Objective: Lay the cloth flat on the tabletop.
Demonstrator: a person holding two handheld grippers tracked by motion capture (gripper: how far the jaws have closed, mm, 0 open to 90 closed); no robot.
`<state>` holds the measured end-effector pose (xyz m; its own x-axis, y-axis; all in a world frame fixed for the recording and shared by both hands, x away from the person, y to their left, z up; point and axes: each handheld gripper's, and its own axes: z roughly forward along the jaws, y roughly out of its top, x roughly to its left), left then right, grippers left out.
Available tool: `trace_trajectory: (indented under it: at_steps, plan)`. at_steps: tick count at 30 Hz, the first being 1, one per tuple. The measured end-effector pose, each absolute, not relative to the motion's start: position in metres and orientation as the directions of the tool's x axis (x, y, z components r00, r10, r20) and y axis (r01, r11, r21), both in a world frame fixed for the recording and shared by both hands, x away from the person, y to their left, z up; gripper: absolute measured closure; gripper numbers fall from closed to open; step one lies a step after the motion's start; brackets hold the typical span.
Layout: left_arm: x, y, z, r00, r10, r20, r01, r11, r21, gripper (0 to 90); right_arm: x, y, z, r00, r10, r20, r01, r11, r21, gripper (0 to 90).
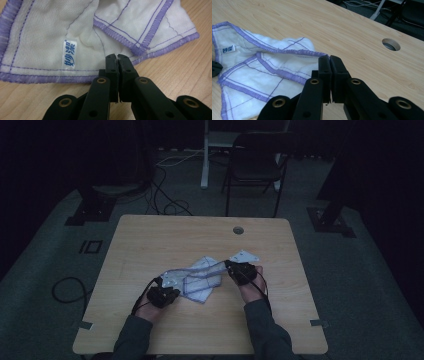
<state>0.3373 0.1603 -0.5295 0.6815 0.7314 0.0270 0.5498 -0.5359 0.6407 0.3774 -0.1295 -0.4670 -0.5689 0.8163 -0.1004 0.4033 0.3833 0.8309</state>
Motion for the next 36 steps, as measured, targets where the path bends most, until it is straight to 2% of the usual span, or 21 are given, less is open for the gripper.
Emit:
trace_trajectory:
  at_steps: [4, 12, 16, 21, 27, 36]
  plan:
    - [0.337, 0.158, -0.530, 0.683, 0.730, -0.026, 0.562, -0.503, 0.657, 82.4, 0.385, -0.126, -0.468, -0.572, 0.814, -0.103, 0.409, 0.392, 0.824, 88.8]
    - [0.334, 0.149, -0.531, 0.714, 0.699, -0.029, 0.539, -0.524, 0.660, 80.9, 0.411, -0.120, -0.482, -0.560, 0.822, -0.102, 0.461, 0.411, 0.786, 88.3]
    - [0.334, 0.151, -0.529, 0.709, 0.705, -0.029, 0.534, -0.509, 0.675, 79.5, 0.422, -0.120, -0.486, -0.562, 0.825, -0.056, 0.500, 0.393, 0.772, 78.2]
    - [0.335, 0.155, -0.524, 0.690, 0.723, -0.030, 0.525, -0.471, 0.709, 77.7, 0.412, -0.121, -0.478, -0.576, 0.817, -0.034, 0.472, 0.366, 0.802, 71.6]
    - [0.336, 0.159, -0.522, 0.672, 0.740, -0.025, 0.521, -0.448, 0.727, 77.5, 0.390, -0.108, -0.476, -0.643, 0.766, -0.007, 0.432, 0.370, 0.823, 72.6]
    - [0.338, 0.165, -0.524, 0.644, 0.765, -0.015, 0.526, -0.429, 0.735, 74.2, 0.372, -0.075, -0.498, -0.720, 0.694, 0.001, 0.413, 0.427, 0.805, 73.6]
